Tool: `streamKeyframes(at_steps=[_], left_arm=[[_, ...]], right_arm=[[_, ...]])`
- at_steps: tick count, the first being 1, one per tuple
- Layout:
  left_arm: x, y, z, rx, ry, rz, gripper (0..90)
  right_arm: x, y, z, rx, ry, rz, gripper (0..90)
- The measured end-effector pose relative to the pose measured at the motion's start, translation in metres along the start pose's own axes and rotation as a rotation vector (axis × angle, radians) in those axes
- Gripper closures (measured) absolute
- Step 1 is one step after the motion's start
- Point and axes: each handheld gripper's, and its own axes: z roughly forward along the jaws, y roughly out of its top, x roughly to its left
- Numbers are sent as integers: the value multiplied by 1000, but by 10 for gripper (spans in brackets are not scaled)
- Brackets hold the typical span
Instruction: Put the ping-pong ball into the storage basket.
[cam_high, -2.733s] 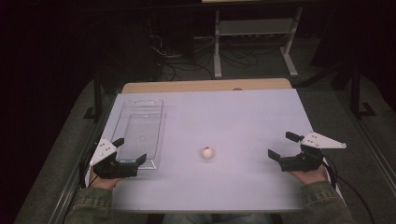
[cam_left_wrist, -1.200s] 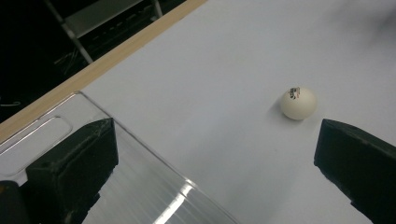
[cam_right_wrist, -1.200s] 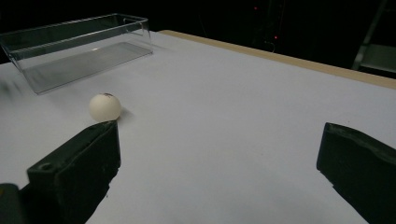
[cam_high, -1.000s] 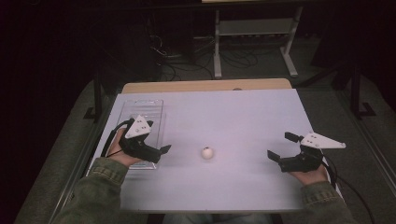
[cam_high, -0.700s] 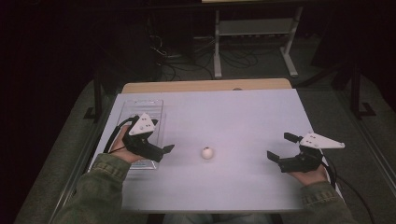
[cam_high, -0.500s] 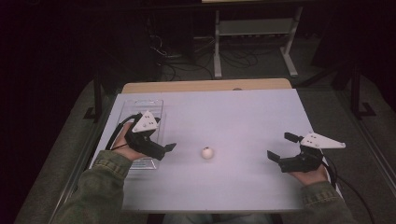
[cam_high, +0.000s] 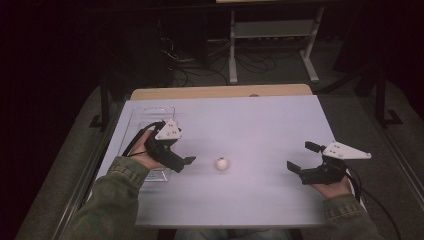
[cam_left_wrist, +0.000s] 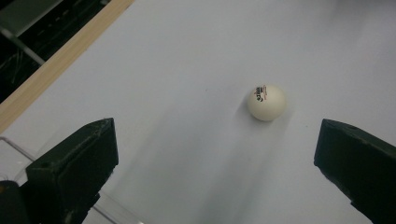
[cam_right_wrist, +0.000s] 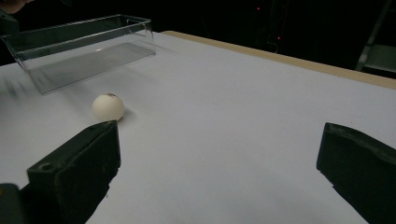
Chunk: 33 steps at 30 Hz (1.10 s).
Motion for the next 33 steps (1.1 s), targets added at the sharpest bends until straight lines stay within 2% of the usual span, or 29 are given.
streamKeyframes(at_steps=[18,27,33], left_arm=[[-1,7,12,33,-37,16,0],[0,16,17,50,-50,41,0],[-2,21,26,87,-69,61,0]], right_arm=[[0,0,-1,-2,3,-3,0],[1,1,-1,-2,10,-4,0],[1,1,-1,-1,10,-6,0]])
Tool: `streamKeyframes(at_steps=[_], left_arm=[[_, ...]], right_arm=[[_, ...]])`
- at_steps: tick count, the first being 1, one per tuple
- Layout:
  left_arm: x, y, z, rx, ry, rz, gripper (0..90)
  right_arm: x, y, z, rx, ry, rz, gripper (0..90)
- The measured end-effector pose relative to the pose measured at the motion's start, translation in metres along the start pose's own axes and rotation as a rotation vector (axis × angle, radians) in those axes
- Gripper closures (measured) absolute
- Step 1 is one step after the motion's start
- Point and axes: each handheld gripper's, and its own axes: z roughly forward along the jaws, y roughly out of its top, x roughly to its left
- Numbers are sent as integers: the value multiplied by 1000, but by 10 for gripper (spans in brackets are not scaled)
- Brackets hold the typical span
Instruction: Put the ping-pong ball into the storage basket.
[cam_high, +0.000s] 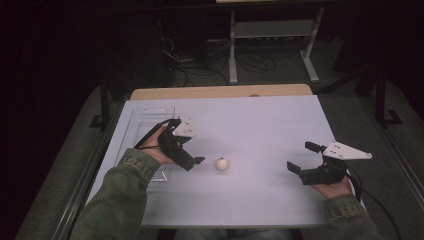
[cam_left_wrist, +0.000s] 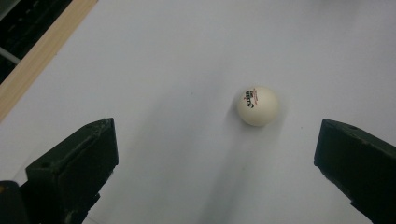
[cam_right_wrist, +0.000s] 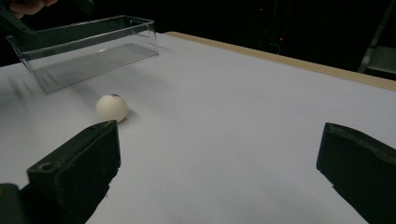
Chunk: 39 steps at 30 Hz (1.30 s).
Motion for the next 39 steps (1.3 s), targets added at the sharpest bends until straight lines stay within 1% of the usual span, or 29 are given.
streamKeyframes(at_steps=[1,3,10,11,18,22,25,29,34,39], left_arm=[[0,0,0,0,0,0,0],[0,5,3,17,-13,20,0],[2,12,8,34,-22,33,0],[1,14,10,46,-25,48,0],[0,21,19,71,-47,64,0],[0,24,24,78,-51,70,0],[-2,26,29,83,-61,82,0],[-6,28,35,106,-79,97,0],[-8,32,43,131,-82,121,0],[-10,33,52,158,-88,136,0]], right_arm=[[0,0,0,0,0,0,0],[0,0,1,-1,2,-2,0],[0,0,0,-5,4,2,0],[0,0,0,-8,3,4,0],[0,0,0,-8,5,4,0],[0,0,0,-8,5,6,0],[0,0,-1,-9,5,7,0],[0,0,-1,-9,5,8,0],[0,0,-1,-9,9,7,0],[0,0,-1,-10,11,7,0]])
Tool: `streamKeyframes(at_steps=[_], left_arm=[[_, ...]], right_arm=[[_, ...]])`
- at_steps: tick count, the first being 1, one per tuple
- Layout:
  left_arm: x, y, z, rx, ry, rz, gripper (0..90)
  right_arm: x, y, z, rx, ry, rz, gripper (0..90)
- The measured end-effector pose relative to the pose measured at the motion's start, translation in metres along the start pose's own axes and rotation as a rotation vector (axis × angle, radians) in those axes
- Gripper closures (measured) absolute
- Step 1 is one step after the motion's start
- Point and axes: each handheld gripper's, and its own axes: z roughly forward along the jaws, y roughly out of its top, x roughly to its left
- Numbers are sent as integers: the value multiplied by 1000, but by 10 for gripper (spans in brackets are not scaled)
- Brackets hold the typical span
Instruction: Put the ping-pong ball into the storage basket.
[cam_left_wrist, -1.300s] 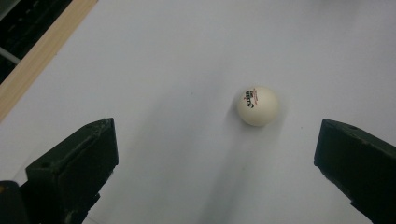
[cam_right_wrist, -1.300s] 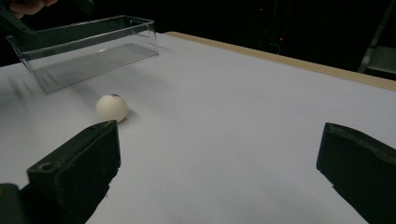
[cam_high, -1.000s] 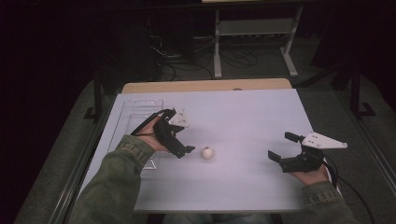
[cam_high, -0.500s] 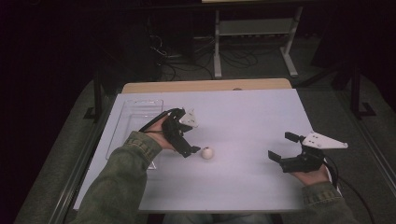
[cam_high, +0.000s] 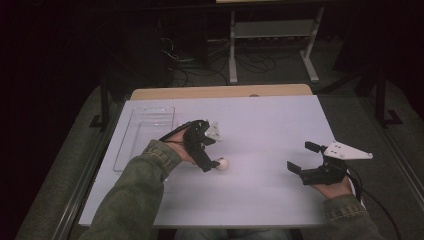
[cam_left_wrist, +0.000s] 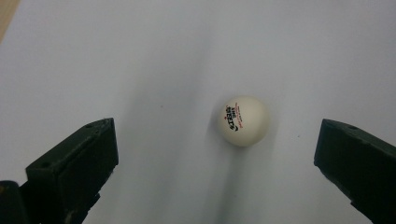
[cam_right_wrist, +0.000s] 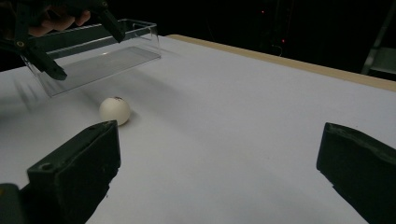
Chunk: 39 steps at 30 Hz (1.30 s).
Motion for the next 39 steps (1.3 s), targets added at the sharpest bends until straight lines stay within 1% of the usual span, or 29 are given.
streamKeyframes(at_steps=[3,9,14,20,21,23,27,28,29,30,34,35,36,38,39], left_arm=[[-2,1,5,13,-11,16,0],[-4,2,12,44,-19,34,0],[-6,2,15,50,-30,42,0],[-3,3,19,33,-51,21,0],[-3,3,19,33,-51,21,0],[-2,3,22,33,-67,23,0],[-3,4,28,44,-82,40,0],[-4,4,29,46,-90,39,0],[-3,4,30,44,-109,35,0],[-3,4,31,38,-119,30,0],[-2,2,35,57,-121,32,0],[-2,1,37,71,-120,31,0],[-2,1,37,71,-120,31,0],[-1,1,39,84,-139,21,0],[0,1,39,79,-149,12,0]], right_arm=[[0,0,0,-1,1,0,0],[0,0,0,1,3,-1,0],[0,0,0,3,4,1,0],[0,0,0,7,5,0,0],[0,0,0,7,5,0,0],[0,0,0,5,6,1,0],[0,0,0,6,7,4,0],[0,0,0,5,7,4,0],[0,0,-1,4,7,4,0],[0,0,-1,4,7,5,0],[-1,0,-1,1,10,9,0],[-1,0,-1,1,10,9,0],[-1,0,-1,1,10,9,0],[-1,0,-1,-1,9,10,0],[-1,0,-1,2,10,11,0]])
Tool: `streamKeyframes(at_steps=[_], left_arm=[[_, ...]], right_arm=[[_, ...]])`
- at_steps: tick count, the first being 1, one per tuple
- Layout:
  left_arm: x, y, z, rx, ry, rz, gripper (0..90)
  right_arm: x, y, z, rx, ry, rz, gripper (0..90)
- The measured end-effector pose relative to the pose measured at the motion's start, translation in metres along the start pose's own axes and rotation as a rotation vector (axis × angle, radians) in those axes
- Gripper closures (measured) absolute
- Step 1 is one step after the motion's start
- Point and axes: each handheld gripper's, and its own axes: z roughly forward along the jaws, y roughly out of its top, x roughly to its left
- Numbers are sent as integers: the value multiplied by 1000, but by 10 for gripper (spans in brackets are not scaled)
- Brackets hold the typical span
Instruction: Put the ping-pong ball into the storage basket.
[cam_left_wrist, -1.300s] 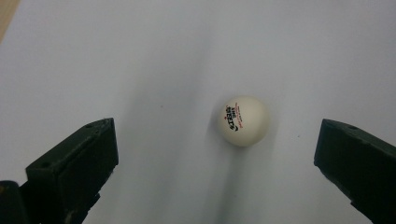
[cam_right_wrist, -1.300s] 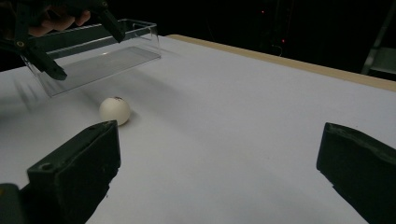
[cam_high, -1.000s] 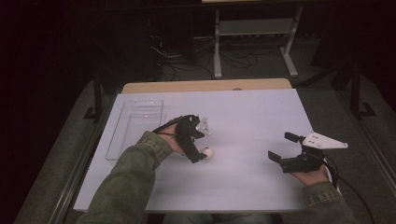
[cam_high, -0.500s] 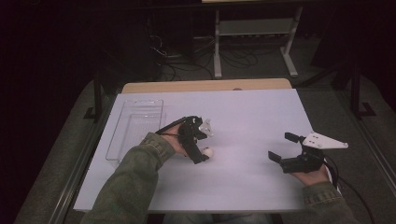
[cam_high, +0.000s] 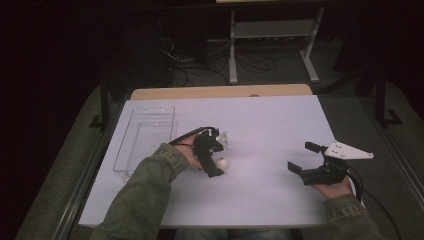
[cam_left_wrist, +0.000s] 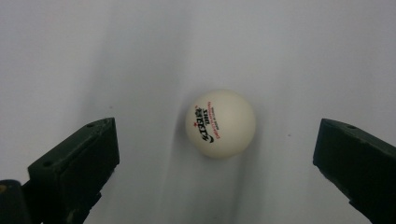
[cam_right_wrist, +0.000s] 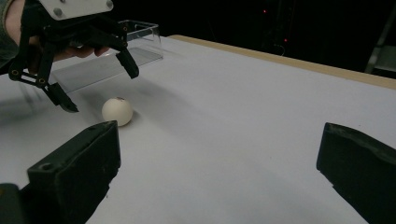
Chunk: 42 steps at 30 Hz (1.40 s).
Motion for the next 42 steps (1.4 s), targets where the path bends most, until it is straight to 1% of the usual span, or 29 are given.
streamKeyframes(at_steps=[3,5,7,8,13,15,19,23,26,29,33,34,36,42], left_arm=[[0,0,2,-4,-6,-2,1],[0,0,3,-8,-4,5,68],[0,1,3,-10,3,7,74],[0,1,3,-10,3,7,92],[-1,0,7,14,8,19,99],[-1,0,8,10,6,12,138],[0,0,11,20,16,16,140],[-2,0,13,27,31,30,147],[-2,1,13,23,20,34,169],[-2,1,13,19,14,35,232],[-2,0,14,28,10,38,241],[-2,0,15,42,12,47,241],[-2,0,15,38,8,47,291],[-2,1,16,38,2,54,338]], right_arm=[[0,0,0,2,0,-2,0],[0,0,0,3,1,0,0],[0,0,0,4,2,-1,0],[0,0,1,4,2,-1,0],[0,0,0,2,3,0,0],[0,0,0,1,2,2,0],[0,0,0,1,3,2,0],[0,0,0,2,2,4,0],[0,0,0,1,3,3,0],[0,0,0,2,3,4,0],[-1,0,0,2,3,4,0],[-1,0,0,1,3,4,0],[0,0,1,4,4,4,0],[0,0,1,4,4,3,0]])
